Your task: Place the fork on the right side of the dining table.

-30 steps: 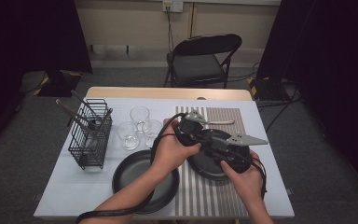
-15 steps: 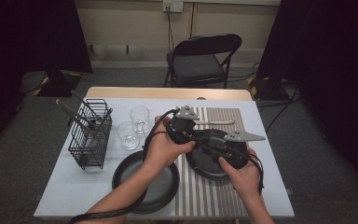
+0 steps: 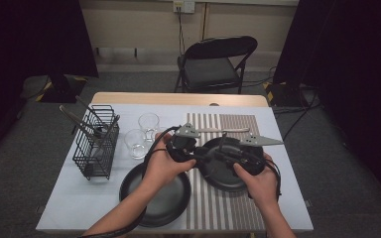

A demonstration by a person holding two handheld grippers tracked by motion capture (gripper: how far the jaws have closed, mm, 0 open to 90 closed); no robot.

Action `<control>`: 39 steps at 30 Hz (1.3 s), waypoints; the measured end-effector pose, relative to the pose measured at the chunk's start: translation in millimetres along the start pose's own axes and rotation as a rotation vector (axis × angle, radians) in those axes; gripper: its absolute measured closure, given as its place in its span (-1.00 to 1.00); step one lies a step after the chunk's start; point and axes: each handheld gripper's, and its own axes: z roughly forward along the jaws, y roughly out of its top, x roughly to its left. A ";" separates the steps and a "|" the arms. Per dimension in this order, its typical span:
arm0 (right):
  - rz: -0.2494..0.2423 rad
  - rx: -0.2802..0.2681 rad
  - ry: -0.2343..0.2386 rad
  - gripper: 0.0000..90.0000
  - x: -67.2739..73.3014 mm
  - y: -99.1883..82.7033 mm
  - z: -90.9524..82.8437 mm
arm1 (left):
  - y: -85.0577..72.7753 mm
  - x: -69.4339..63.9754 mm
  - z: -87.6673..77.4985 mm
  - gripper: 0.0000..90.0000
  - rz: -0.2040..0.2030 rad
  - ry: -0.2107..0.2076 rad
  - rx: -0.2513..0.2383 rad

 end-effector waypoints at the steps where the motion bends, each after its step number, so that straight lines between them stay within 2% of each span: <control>1: -0.001 0.002 0.007 0.84 0.2 0.8 1.1 | -3.3 0.5 2.5 0.44 -0.001 -0.003 0.008; 5: -0.019 0.013 0.011 0.84 2.2 1.2 5.1 | -14.6 3.8 11.5 0.48 -0.011 -0.005 0.014; 9: -0.017 0.011 0.034 0.84 3.1 1.4 4.9 | -23.1 4.5 18.0 0.48 -0.020 -0.012 0.023; 15: -0.027 0.000 0.035 0.84 5.9 4.9 2.1 | -29.2 -0.3 25.5 0.53 -0.003 -0.025 0.031; 18: -0.023 -0.002 0.038 0.84 5.5 4.7 1.5 | -30.4 -1.1 29.5 0.58 0.013 -0.012 0.042; 23: -0.013 -0.007 0.038 0.84 4.3 4.4 -0.4 | -34.5 -2.9 37.6 0.66 0.022 -0.007 0.028; 26: -0.013 -0.009 0.037 0.84 4.7 4.2 -0.6 | -36.3 -4.3 40.1 0.74 0.033 -0.003 0.025; 29: -0.015 -0.005 0.038 0.84 5.5 3.3 -1.2 | -37.9 -6.1 40.7 0.93 0.032 -0.008 0.017; 31: -0.012 0.000 0.037 0.84 5.9 2.7 -1.7 | -37.3 -8.0 40.1 0.94 0.037 -0.013 0.037; 37: 0.003 -0.002 0.050 0.83 7.6 2.8 -2.7 | -37.7 -9.4 38.4 0.95 0.033 -0.012 0.038; 39: 0.006 -0.015 0.044 0.76 8.2 3.1 -3.3 | -40.3 -10.3 40.0 0.95 0.034 -0.007 0.050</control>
